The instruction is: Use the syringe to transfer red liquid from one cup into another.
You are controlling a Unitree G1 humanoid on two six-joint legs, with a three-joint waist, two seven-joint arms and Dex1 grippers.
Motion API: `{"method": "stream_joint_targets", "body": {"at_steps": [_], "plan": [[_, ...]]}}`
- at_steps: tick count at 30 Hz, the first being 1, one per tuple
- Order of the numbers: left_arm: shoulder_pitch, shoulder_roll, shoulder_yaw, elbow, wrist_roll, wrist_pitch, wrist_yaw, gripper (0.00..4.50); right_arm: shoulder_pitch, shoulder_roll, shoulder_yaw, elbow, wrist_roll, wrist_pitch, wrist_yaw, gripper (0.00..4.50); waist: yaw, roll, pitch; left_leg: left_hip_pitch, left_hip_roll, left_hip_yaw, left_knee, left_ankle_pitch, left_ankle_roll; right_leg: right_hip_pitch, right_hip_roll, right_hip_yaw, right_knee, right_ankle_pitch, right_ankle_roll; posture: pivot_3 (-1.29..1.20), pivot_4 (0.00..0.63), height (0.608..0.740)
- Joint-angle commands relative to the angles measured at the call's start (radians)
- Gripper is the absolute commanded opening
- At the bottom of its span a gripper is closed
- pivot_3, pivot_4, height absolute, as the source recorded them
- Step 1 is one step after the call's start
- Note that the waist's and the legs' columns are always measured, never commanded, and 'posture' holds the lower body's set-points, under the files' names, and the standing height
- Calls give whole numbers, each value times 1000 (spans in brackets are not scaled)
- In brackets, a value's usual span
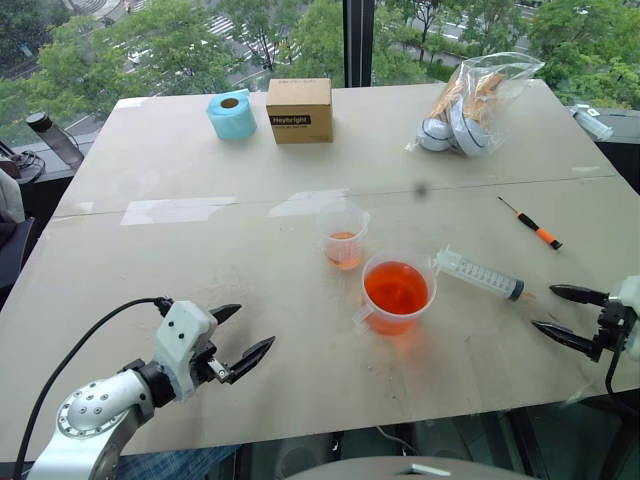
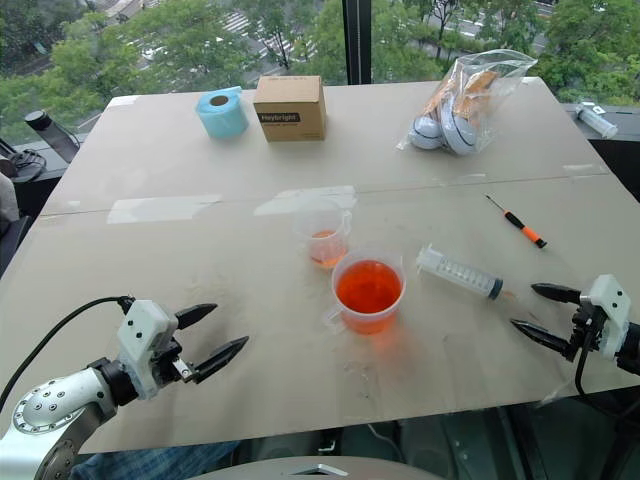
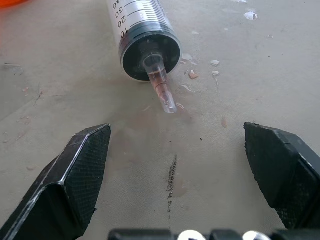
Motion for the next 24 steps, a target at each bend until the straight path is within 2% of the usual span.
{"method": "stream_joint_targets", "body": {"at_steps": [1,24], "plan": [[7,-2,23,-8,-15,-21,-8,4500,-10,-17,-8,-1,4,-15,12,4473,0,0,0,0,0,0,0,0,0,0,0,0,0,0,0,0,150,740],[-3,-3,14,-14,-18,-16,-8,4500,-29,-23,-11,-10,0,-7,10,4473,0,0,0,0,0,0,0,0,0,-1,0,0,0,0,0,0,150,740]]}}
